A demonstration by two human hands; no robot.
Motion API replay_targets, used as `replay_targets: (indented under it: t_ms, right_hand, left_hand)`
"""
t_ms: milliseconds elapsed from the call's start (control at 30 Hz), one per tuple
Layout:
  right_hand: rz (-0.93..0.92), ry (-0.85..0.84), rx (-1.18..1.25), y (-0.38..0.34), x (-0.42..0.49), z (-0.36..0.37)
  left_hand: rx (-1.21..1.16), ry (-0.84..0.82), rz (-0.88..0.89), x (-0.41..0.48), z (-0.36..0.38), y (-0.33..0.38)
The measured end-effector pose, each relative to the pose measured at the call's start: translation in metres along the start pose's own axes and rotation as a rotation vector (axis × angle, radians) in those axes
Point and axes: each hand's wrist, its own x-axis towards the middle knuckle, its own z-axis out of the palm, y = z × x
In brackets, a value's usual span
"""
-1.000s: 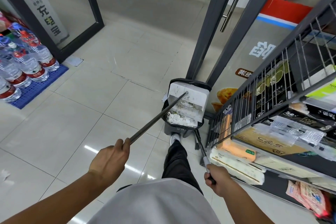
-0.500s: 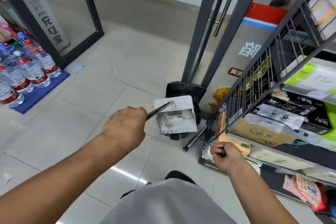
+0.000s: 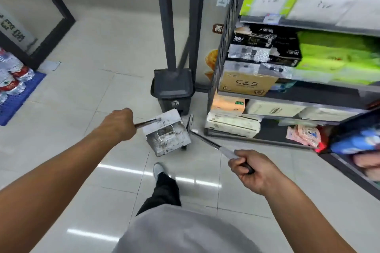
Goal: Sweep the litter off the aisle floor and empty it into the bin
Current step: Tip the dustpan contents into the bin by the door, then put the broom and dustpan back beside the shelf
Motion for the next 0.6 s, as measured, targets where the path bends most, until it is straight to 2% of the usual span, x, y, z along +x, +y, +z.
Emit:
replay_targets:
  t_ms: [233,400,600]
  right_hand:
    - [-0.028,0.098,-0.261,0.015,-0.061,-0.103]
    - [-0.107,0.221,-0.686,-0.004,-0.082,-0.148]
    - [-0.113,0.381,-0.719,-0.047,-0.08,-0.184]
  left_hand:
    - [0.002,-0.118,-0.003,-0.038,0.067,0.063]
    - [0.084,-0.137,0.072,-0.03,0.089,0.114]
    - [0.141,-0.167,0.177,0.007,0.109,0.171]
